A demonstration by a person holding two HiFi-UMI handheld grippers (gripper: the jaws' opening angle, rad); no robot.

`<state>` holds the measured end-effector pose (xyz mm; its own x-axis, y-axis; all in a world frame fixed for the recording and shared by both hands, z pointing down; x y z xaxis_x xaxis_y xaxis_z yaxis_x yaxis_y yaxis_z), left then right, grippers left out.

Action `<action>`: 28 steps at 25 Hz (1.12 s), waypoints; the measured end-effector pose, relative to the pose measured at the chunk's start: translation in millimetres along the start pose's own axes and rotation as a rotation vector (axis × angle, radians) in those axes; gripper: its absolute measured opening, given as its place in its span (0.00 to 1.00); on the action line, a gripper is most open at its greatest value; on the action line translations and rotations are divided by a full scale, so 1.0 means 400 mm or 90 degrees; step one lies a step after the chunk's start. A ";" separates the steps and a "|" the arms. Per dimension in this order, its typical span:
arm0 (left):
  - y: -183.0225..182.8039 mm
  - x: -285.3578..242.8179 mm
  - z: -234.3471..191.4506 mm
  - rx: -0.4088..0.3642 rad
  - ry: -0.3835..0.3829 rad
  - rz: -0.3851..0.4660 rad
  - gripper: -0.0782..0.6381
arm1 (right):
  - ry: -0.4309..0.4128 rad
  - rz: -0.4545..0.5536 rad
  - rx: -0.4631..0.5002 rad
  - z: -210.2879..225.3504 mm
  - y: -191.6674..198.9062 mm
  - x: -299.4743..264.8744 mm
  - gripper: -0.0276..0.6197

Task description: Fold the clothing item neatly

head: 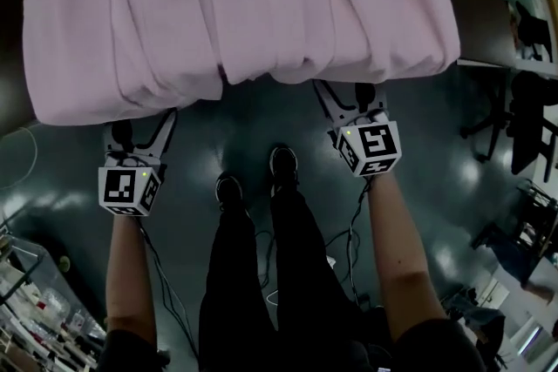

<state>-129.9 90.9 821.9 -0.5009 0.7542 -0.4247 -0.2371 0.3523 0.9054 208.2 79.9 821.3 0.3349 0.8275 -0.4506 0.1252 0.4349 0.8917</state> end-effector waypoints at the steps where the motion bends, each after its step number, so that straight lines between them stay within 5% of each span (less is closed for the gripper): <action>1: 0.000 -0.021 0.012 -0.006 0.019 -0.005 0.64 | 0.005 -0.006 0.000 -0.001 0.004 -0.003 0.49; 2: -0.003 -0.038 0.026 -0.013 0.036 -0.011 0.64 | 0.014 -0.011 0.000 0.000 0.007 0.001 0.47; 4: -0.017 -0.048 0.049 -0.019 0.049 -0.018 0.59 | 0.041 -0.017 -0.003 -0.001 0.006 0.023 0.23; 5: -0.026 -0.042 0.055 -0.015 0.045 -0.020 0.40 | 0.052 -0.019 -0.005 -0.008 0.004 0.041 0.07; 6: -0.036 -0.029 0.060 -0.008 0.041 -0.022 0.25 | 0.057 -0.021 -0.007 -0.019 -0.001 0.060 0.05; 12: -0.151 0.153 0.135 0.015 0.095 -0.028 0.16 | 0.053 -0.028 -0.041 -0.137 -0.094 0.248 0.05; 20: -0.446 0.454 0.191 0.068 0.156 -0.018 0.16 | 0.032 -0.014 -0.008 -0.255 -0.403 0.470 0.05; 28: -0.797 0.578 0.176 0.005 0.193 0.091 0.16 | 0.006 0.110 0.087 -0.259 -0.798 0.572 0.04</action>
<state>-111.6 191.7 435.3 -0.7532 0.5978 -0.2745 -0.1414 0.2604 0.9551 148.0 167.2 429.4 0.3534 0.8891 -0.2909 0.1931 0.2349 0.9526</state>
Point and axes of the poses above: the fingertips, and each gripper's own axes: x backward along the fingers, z to its right, y out of its underside, the point moved 2 cm from there along x, backward along the fingers, and after that the axes turned 4 degrees about -x, right-handed, at the moved point
